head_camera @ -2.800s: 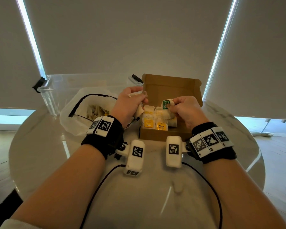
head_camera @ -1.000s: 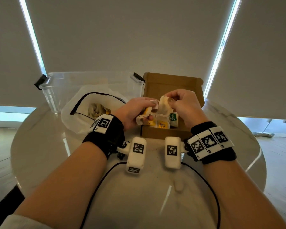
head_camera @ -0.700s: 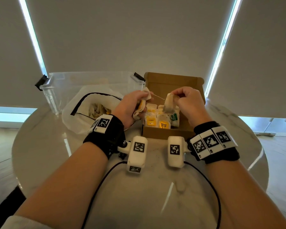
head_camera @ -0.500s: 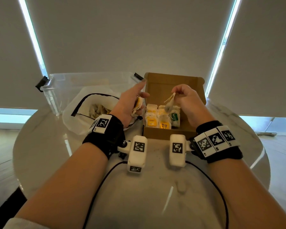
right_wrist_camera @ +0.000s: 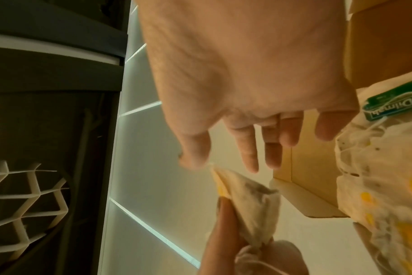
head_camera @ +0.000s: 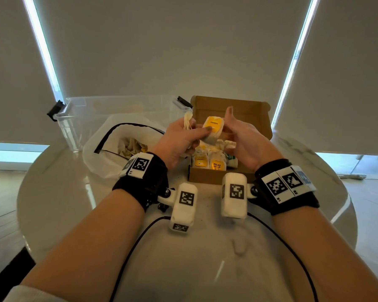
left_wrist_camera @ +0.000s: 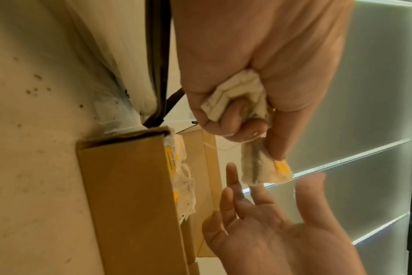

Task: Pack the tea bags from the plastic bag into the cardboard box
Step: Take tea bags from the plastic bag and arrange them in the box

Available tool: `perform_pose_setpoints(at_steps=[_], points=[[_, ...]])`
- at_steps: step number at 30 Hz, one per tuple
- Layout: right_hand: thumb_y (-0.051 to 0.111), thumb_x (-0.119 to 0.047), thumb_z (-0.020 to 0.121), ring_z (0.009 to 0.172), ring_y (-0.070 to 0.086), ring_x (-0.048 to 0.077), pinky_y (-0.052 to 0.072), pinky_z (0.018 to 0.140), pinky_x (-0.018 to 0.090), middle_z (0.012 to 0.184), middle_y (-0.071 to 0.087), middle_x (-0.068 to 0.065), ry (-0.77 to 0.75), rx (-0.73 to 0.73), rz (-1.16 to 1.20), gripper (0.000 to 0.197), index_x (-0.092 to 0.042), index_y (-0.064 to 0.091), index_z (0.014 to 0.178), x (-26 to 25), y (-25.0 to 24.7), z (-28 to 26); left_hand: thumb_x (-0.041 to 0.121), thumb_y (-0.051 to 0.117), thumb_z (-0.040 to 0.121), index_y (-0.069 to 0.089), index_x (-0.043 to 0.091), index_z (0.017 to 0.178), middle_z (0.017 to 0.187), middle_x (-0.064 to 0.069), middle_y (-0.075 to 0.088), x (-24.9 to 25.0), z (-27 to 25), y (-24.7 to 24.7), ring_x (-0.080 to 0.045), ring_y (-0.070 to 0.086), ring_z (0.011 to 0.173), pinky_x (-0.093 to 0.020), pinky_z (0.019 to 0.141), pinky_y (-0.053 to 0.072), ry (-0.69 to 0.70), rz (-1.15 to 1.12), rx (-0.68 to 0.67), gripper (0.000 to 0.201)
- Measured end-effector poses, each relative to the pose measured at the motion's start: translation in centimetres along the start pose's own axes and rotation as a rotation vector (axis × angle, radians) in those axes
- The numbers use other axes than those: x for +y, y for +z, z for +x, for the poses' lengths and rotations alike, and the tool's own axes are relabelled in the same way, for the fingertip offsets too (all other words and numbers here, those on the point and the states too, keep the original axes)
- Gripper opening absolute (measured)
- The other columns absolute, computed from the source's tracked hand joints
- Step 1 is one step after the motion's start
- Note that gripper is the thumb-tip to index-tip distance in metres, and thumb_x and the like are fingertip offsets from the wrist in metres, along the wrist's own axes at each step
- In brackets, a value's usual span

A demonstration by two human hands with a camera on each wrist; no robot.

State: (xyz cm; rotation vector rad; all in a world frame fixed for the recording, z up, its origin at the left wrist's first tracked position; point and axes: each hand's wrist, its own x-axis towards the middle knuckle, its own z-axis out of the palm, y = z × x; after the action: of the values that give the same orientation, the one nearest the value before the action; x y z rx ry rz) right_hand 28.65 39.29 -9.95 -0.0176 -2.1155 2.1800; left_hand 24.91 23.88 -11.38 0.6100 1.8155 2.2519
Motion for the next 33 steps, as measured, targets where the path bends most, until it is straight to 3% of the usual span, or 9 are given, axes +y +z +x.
perform_pose_setpoints(at_steps=[2,6,12,14,17,20,24,29,33], points=[[0.066,-0.04,0.081,0.096,0.062,0.025,0.052,0.087,0.039,0.103,0.067,0.009,-0.011,0.042,-0.107,0.037,-0.013,0.066,0.105,0.1,0.0,-0.1,0.008,0.065,0.085,0.047,0.016,0.08,0.071,0.001,0.06,-0.1,0.0,0.0,-0.011,0.044,0.056,-0.022,0.049,0.034,0.019,0.086,0.011,0.02],[0.062,-0.013,0.088,0.064,0.055,0.011,0.048,0.056,0.022,0.079,0.063,0.003,-0.037,0.229,-0.154,0.003,-0.011,0.064,0.089,0.1,-0.8,0.2,0.024,0.065,0.086,0.05,0.014,0.085,0.075,-0.006,0.055,-0.3,-0.2,0.4,-0.009,0.044,0.056,-0.02,0.049,0.041,-0.024,0.202,-0.03,0.017],[0.06,-0.006,0.089,0.085,0.065,0.025,0.056,0.061,0.03,0.099,0.062,0.014,0.255,0.435,-0.379,0.012,-0.008,0.052,0.081,0.2,-3.3,1.1,0.057,0.041,0.092,0.05,0.01,0.096,0.061,-0.001,0.046,-0.3,0.0,0.6,-0.007,0.043,0.043,-0.016,0.04,0.039,-0.284,0.108,-0.002,0.048],[0.061,-0.002,0.088,0.082,0.065,0.026,0.053,0.053,0.03,0.097,0.063,0.015,0.361,0.373,-0.459,0.009,-0.005,0.053,0.084,0.9,-3.2,1.3,0.05,0.039,0.096,0.049,0.007,0.096,0.064,-0.003,0.047,-0.3,0.1,0.5,-0.008,0.044,0.047,-0.016,0.04,0.039,-0.322,0.025,0.035,0.044],[0.061,-0.003,0.088,0.072,0.066,0.023,0.057,0.061,0.032,0.089,0.064,0.014,0.426,0.303,-0.474,0.007,-0.002,0.055,0.092,1.9,-2.8,1.6,0.034,0.04,0.1,0.048,0.005,0.098,0.069,-0.005,0.049,-0.2,-0.1,0.6,-0.01,0.047,0.05,-0.017,0.04,0.04,-0.324,-0.023,0.061,0.03],[0.055,0.0,0.091,0.061,0.062,0.018,0.055,0.057,0.026,0.082,0.062,0.011,0.391,0.332,-0.341,0.009,0.001,0.054,0.1,2.2,-2.6,1.9,0.027,0.04,0.1,0.05,0.005,0.094,0.07,-0.005,0.051,-0.1,-0.2,0.7,-0.011,0.047,0.053,-0.018,0.042,0.039,-0.332,-0.03,0.055,0.025],[0.054,0.007,0.088,0.07,0.061,0.018,0.056,0.078,0.032,0.095,0.063,0.018,0.319,0.356,-0.32,0.017,-0.004,0.053,0.075,2.8,-2.8,2.4,0.027,0.039,0.1,0.054,0.005,0.112,0.079,-0.004,0.056,0.1,-0.6,0.9,-0.01,0.051,0.054,-0.019,0.047,0.041,-0.316,-0.01,0.035,0.029],[0.058,0.0,0.089,0.068,0.06,0.018,0.053,0.069,0.029,0.08,0.061,0.01,0.362,0.35,-0.336,0.01,0.002,0.058,0.099,2.8,-2.5,2.3,0.032,0.041,0.099,0.057,0.009,0.125,0.09,-0.004,0.061,0.4,-1.0,1.0,-0.011,0.055,0.062,-0.021,0.053,0.049,-0.285,-0.041,0.031,0.038],[0.056,-0.011,0.091,0.068,0.048,0.009,0.043,0.059,0.023,0.084,0.056,0.0,0.123,0.389,-0.43,0.014,-0.009,0.063,0.104,1.8,-2.2,1.6,0.039,0.037,0.1,0.059,0.015,0.126,0.089,-0.003,0.061,0.5,-0.7,0.8,-0.012,0.052,0.064,-0.019,0.047,0.044,-0.251,-0.027,0.005,0.042]])
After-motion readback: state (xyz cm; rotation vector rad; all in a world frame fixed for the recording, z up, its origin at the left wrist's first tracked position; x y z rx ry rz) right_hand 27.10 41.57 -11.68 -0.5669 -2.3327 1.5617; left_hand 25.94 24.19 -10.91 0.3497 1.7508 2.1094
